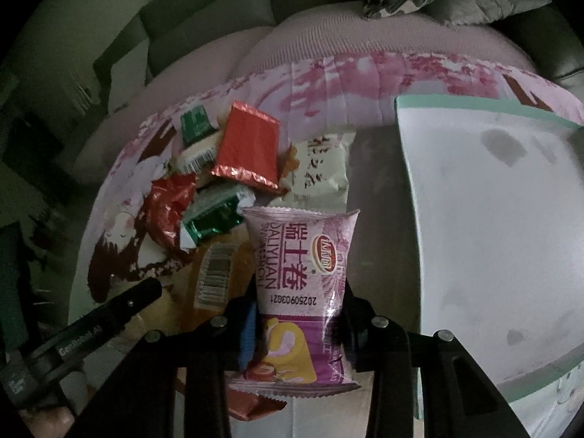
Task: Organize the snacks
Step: 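Grasp the clear-wrapped white bun with the left gripper while right lifts the pink bag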
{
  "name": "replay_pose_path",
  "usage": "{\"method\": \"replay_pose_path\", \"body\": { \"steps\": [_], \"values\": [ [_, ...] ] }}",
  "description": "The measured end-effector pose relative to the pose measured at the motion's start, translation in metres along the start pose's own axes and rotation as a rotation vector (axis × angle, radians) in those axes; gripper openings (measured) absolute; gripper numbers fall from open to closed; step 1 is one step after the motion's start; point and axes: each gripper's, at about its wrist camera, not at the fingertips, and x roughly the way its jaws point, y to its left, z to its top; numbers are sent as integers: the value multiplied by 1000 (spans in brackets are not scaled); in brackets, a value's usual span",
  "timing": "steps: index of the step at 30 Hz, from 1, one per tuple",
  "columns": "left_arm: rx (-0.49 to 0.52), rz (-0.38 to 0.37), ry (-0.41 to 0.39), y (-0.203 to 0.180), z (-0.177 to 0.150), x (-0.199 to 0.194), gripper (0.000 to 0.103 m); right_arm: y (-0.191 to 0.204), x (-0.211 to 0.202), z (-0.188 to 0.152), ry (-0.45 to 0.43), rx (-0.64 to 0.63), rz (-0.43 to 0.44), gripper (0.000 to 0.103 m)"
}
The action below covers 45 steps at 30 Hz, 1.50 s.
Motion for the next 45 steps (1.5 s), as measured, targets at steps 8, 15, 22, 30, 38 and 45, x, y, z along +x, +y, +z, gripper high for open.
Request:
{"method": "replay_pose_path", "body": {
  "steps": [8, 15, 22, 30, 38, 45],
  "values": [
    [-1, 10, 3, -5, 1, 6, 66, -7, -7, 0, -5, 24, 11, 40],
    [-15, -13, 82, -7, -2, 29, 77, -8, -1, -3, 14, 27, 9, 40],
    [138, 142, 61, -34, -12, 41, 81, -11, 3, -4, 28, 38, -1, 40],
    [74, 104, 29, -22, -12, 28, 70, -15, 6, -5, 37, 56, -1, 40],
    [10, 59, -34, -1, -13, -6, 69, -15, 2, -5, 29, 55, 13, 40],
    [38, 5, -124, -23, -2, -45, 69, -16, -17, 1, -25, 66, 39, 40]
  ]
}}
